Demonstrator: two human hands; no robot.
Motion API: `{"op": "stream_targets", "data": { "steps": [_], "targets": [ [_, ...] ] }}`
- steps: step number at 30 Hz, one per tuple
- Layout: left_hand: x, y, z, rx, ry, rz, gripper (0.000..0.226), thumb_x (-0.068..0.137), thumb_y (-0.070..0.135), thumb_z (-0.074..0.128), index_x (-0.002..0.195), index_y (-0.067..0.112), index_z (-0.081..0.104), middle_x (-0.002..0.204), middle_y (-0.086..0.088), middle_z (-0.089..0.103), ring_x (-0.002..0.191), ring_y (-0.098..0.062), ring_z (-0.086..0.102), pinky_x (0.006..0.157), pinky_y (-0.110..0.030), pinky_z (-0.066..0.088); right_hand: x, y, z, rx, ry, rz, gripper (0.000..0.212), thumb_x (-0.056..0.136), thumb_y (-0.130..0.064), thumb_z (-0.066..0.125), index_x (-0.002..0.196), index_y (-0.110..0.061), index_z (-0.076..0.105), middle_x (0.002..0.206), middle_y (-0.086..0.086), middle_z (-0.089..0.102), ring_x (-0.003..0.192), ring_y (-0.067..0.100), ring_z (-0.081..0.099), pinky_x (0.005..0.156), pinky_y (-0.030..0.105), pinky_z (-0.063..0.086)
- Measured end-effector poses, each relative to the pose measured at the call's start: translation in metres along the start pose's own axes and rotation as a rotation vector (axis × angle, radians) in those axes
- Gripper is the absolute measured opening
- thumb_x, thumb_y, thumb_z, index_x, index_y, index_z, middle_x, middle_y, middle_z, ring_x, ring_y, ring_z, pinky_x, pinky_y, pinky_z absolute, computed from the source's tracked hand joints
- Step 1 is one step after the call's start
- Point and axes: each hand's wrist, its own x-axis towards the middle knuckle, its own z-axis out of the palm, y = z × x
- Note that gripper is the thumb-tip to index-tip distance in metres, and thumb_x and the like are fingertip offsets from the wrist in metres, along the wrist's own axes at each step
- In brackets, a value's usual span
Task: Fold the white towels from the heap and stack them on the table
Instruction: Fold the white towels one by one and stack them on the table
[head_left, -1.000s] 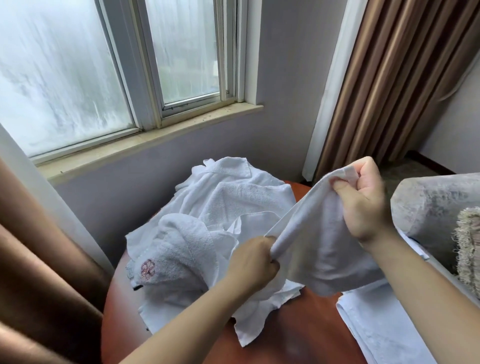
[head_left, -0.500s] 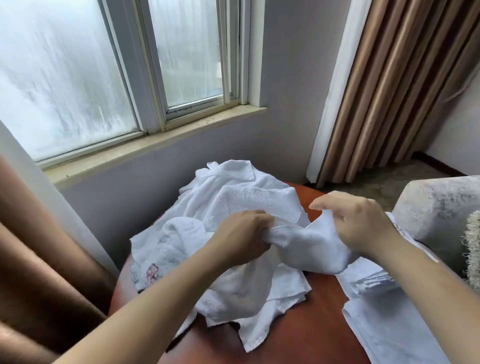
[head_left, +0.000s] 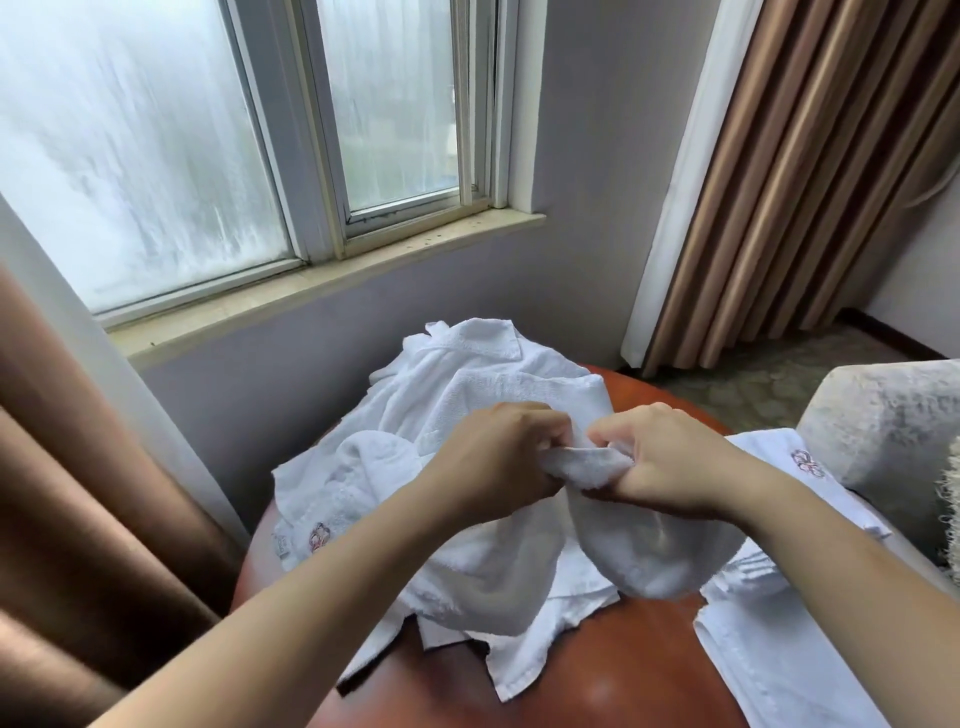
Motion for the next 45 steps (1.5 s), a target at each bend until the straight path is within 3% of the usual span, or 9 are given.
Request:
{"op": "stream_targets", "data": {
  "steps": [4, 11, 13, 15, 22, 30, 35, 39, 45],
  "targets": [
    [-0.006, -0.003, -0.001, 0.108, -0.062, -0.032, 0.029, 0.074, 0.024, 0.072, 0.073, 0.023, 0.043, 0.072, 0.009, 0.044, 0.070, -0.015, 0.040, 0.059, -0.029, 0.027, 0.003, 0.011, -0.005, 0.197, 0.127, 0.087, 0.006, 0.059, -0.037, 0.059, 0.062, -0.042, 0.057, 0.052, -0.014, 0.052, 0.061, 0.015, 0.045, 0.058, 0.031, 0.037],
    [-0.025, -0.014, 0.019, -0.176, -0.136, -0.079, 0.027, 0.086, 0.056, 0.056, 0.083, 0.029, 0.056, 0.083, 0.011, 0.046, 0.069, -0.005, 0.042, 0.073, -0.028, 0.033, 0.005, 0.013, -0.014, 0.317, 0.416, 0.135, 0.011, 0.057, -0.033, 0.050, 0.061, -0.025, 0.057, 0.050, -0.013, 0.053, 0.058, 0.015, 0.043, 0.055, 0.029, 0.038],
    [-0.026, -0.018, 0.025, -0.075, -0.086, -0.080, 0.033, 0.086, 0.061, 0.046, 0.090, 0.029, 0.056, 0.084, 0.011, 0.044, 0.075, -0.009, 0.042, 0.076, -0.028, 0.031, 0.005, 0.011, -0.013, 0.301, 0.390, 0.147, 0.003, 0.063, -0.029, 0.059, 0.063, -0.027, 0.057, 0.051, -0.017, 0.054, 0.060, 0.017, 0.043, 0.057, 0.030, 0.038],
    [-0.026, -0.020, 0.032, 0.061, -0.009, -0.080, 0.030, 0.088, 0.052, 0.050, 0.094, 0.025, 0.059, 0.084, 0.011, 0.042, 0.079, -0.014, 0.046, 0.079, -0.030, 0.030, 0.004, 0.011, -0.012, 0.277, 0.385, 0.145, 0.019, 0.071, -0.016, 0.064, 0.058, -0.028, 0.055, 0.051, -0.020, 0.054, 0.061, 0.018, 0.042, 0.058, 0.031, 0.036],
    [-0.034, -0.038, 0.042, 0.168, 0.136, -0.017, 0.008, 0.069, 0.017, 0.053, 0.075, 0.021, 0.055, 0.069, 0.005, 0.056, 0.057, -0.023, 0.052, 0.066, -0.033, 0.046, -0.002, 0.019, -0.017, 0.266, 0.426, 0.200, 0.008, 0.068, -0.026, 0.063, 0.062, -0.027, 0.058, 0.053, -0.011, 0.056, 0.061, 0.019, 0.045, 0.058, 0.030, 0.038],
    [-0.038, -0.068, 0.009, 0.174, -0.055, 0.154, 0.023, 0.079, 0.035, 0.048, 0.066, 0.029, 0.031, 0.072, 0.005, 0.041, 0.059, -0.026, 0.048, 0.060, -0.025, 0.031, -0.017, 0.034, -0.020, 0.140, 0.456, 0.272, 0.023, 0.074, -0.019, 0.063, 0.057, -0.029, 0.052, 0.057, -0.009, 0.055, 0.069, 0.030, 0.048, 0.062, 0.033, 0.034],
    [-0.033, -0.063, -0.007, 0.275, -0.015, 0.299, 0.028, 0.093, 0.043, 0.046, 0.075, 0.022, 0.041, 0.071, 0.001, 0.046, 0.049, -0.023, 0.045, 0.044, -0.022, 0.025, -0.021, 0.050, -0.016, -0.047, 0.371, 0.387, 0.009, 0.079, -0.025, 0.058, 0.073, -0.031, 0.057, 0.083, 0.006, 0.067, 0.079, 0.034, 0.052, 0.068, 0.035, 0.038],
    [-0.030, -0.057, -0.003, 0.281, -0.017, 0.340, 0.036, 0.094, 0.042, 0.043, 0.074, 0.015, 0.055, 0.070, -0.001, 0.050, 0.046, -0.028, 0.048, 0.038, -0.024, 0.032, -0.021, 0.046, -0.020, -0.443, -0.032, 0.419, 0.072, 0.073, -0.042, 0.067, 0.137, -0.039, 0.035, 0.126, -0.014, 0.058, 0.115, 0.023, 0.056, 0.085, 0.033, 0.042],
    [-0.022, -0.024, -0.002, 0.307, -0.013, 0.454, 0.035, 0.095, 0.039, 0.042, 0.079, 0.016, 0.062, 0.071, 0.000, 0.052, 0.045, -0.027, 0.048, 0.038, -0.023, 0.028, -0.020, -0.013, -0.012, -0.506, -0.062, 0.090, 0.096, 0.063, -0.079, 0.060, 0.144, -0.047, 0.019, 0.120, -0.012, 0.052, 0.114, 0.017, 0.055, 0.085, 0.031, 0.041]
  ]
}}
